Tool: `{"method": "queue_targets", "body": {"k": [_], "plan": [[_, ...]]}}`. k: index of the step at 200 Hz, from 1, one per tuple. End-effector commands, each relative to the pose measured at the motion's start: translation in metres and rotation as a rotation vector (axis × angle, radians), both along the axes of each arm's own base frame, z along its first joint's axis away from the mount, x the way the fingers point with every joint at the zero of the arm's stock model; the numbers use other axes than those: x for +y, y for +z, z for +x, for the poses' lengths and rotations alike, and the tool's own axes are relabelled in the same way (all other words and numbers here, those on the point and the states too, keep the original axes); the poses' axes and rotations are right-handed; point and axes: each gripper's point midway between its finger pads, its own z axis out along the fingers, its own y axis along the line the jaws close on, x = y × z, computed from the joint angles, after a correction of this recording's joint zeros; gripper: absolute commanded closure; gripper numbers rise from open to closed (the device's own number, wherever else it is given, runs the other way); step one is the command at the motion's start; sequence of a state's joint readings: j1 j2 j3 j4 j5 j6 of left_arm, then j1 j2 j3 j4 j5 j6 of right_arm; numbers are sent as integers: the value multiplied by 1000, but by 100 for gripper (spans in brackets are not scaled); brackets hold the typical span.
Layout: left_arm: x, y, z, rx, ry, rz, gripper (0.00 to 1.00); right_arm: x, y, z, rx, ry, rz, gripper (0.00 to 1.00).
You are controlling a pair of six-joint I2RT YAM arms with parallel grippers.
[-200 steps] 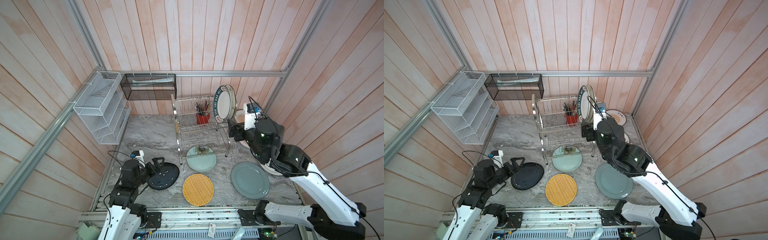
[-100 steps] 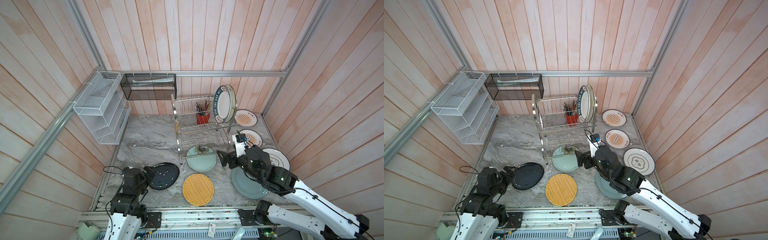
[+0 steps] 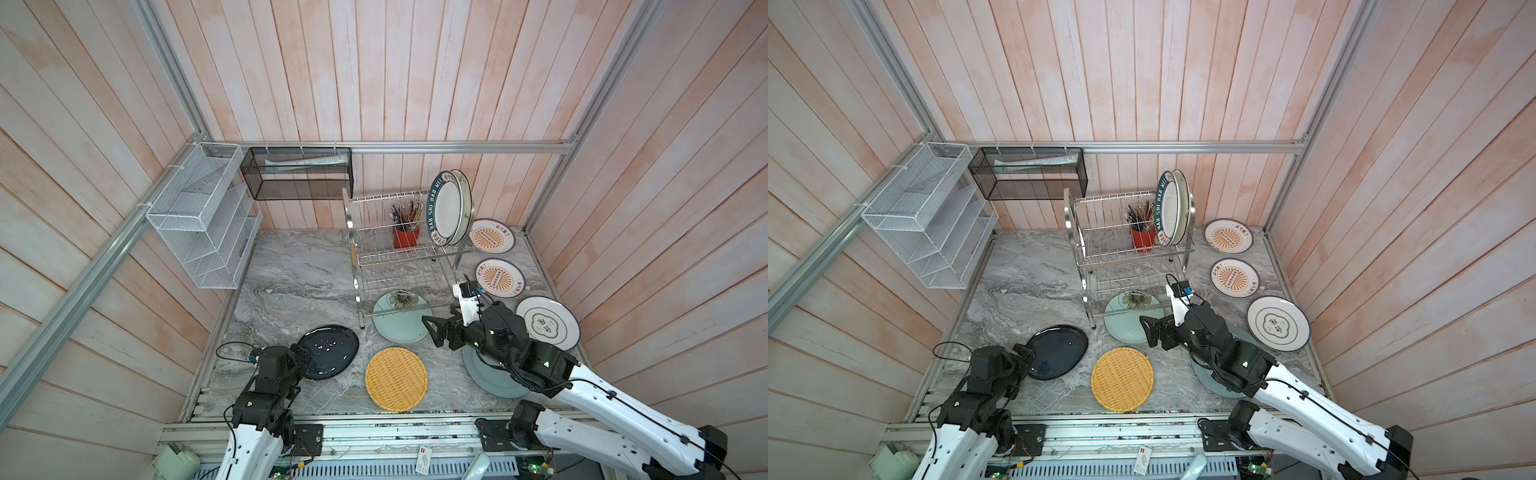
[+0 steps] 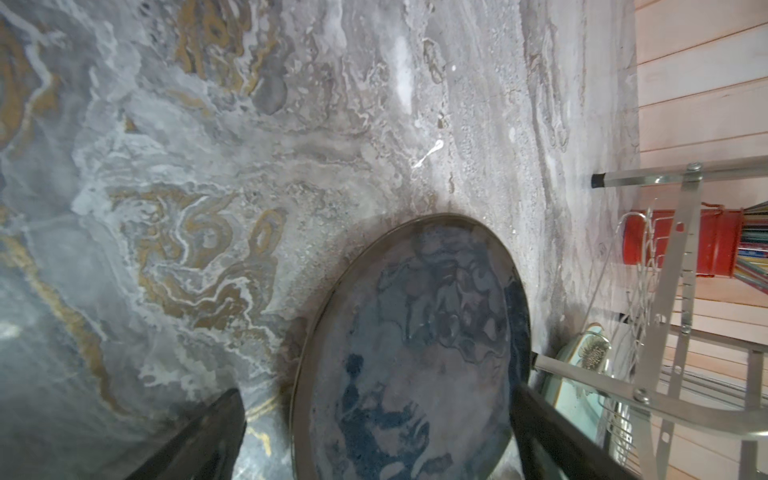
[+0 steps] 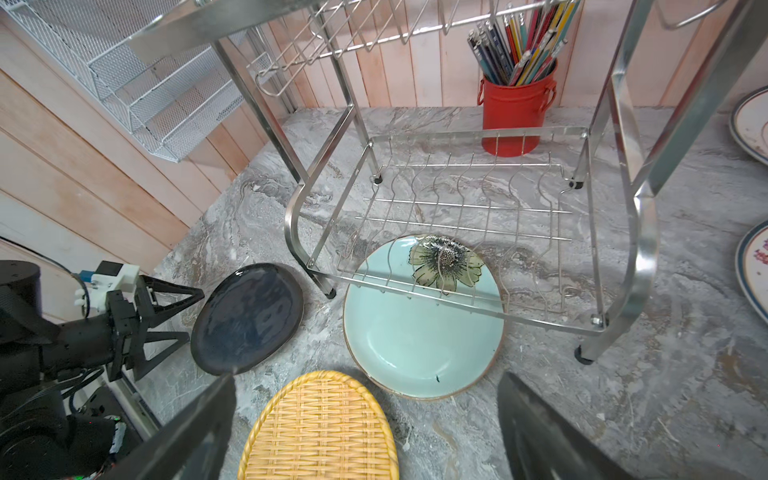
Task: Load the plates into the dish rack
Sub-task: 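Grasp the edge of the navy plate with the left gripper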
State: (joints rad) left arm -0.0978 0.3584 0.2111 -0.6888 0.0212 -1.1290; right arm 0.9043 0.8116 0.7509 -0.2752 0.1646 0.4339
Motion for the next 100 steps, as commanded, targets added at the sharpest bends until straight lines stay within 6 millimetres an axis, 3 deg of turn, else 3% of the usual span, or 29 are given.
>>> {"method": "queue_targets", "body": {"k": [1,100], "plan": [[2,1,6,-25,-1,15,0,8,0,-3,13,30,50,2],[-20,-19,9,34,-162,-8,0,8,-14,-10,43,51,58,2]]}}
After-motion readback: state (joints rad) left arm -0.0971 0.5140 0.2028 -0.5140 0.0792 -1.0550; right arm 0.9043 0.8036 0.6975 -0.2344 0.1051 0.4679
